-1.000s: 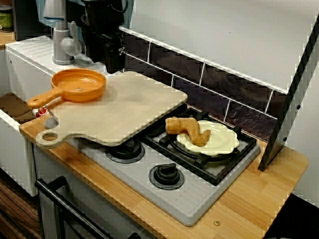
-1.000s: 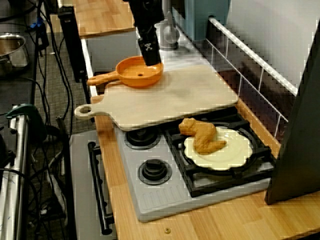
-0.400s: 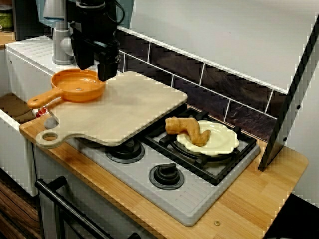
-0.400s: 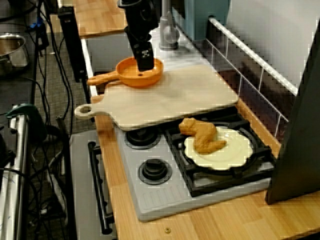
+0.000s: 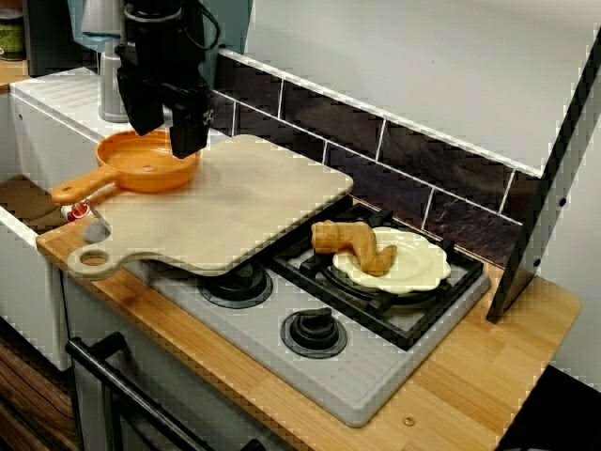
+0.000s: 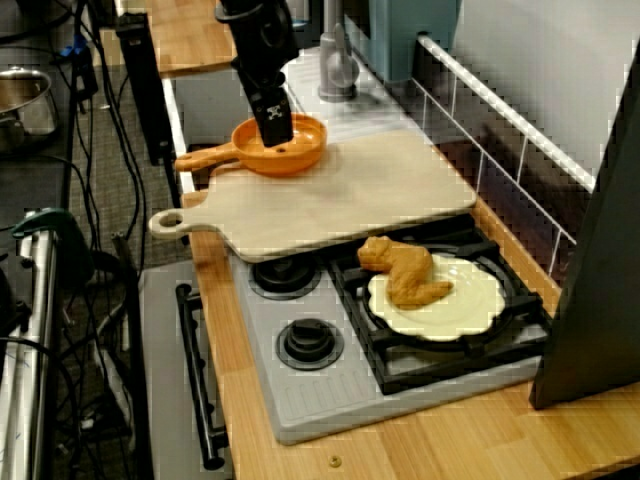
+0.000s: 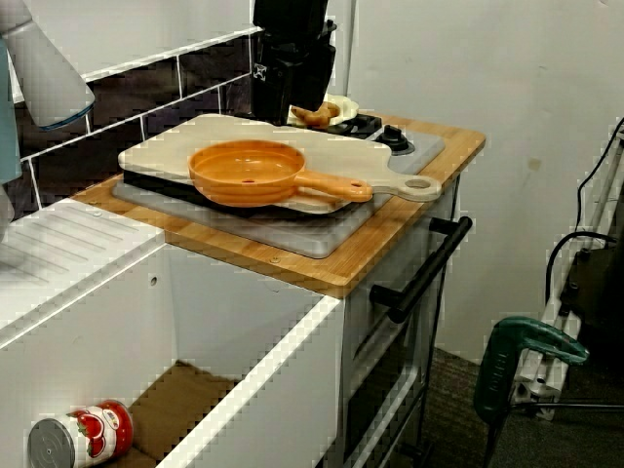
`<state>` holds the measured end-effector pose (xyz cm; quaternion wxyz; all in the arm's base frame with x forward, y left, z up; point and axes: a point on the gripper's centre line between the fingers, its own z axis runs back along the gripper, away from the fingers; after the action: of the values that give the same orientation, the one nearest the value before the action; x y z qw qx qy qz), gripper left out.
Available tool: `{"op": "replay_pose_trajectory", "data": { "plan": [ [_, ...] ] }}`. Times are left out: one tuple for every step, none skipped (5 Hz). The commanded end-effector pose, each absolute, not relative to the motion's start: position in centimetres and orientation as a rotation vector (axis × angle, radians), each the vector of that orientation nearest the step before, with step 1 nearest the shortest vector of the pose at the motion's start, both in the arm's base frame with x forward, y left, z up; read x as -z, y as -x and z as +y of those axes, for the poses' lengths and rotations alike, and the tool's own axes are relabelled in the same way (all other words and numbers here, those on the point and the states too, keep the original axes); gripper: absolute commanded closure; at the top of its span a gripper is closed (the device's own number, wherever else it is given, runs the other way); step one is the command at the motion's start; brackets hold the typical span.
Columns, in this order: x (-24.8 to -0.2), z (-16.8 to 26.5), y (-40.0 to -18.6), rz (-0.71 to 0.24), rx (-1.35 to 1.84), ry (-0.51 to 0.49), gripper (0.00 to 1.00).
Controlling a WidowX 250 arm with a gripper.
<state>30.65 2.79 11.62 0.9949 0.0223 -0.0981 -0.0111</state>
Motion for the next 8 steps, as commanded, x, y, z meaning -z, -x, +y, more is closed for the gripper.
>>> {"op": "replay_pose_trajectory", "data": {
  "plan": [
    [-12.7,3.7,-30.6,-0.301,-0.004,-0.042,0.0],
    [-12.2,4.1,-31.0,-0.311,-0.026,-0.043,0.0],
    [-11.7,4.2,-31.3,-0.311,-0.033,-0.045,0.0],
    [-11.0,4.0,-31.4,-0.307,-0.028,-0.047,0.0],
    [-10.4,3.6,-31.5,-0.319,-0.016,-0.055,0.0],
    [-10.3,3.1,-31.5,-0.333,-0.011,-0.055,0.0],
    [-10.4,2.6,-31.7,-0.349,0.0,-0.048,0.0],
    [-10.1,2.5,-31.8,-0.349,-0.003,-0.048,0.0]
  ]
}}
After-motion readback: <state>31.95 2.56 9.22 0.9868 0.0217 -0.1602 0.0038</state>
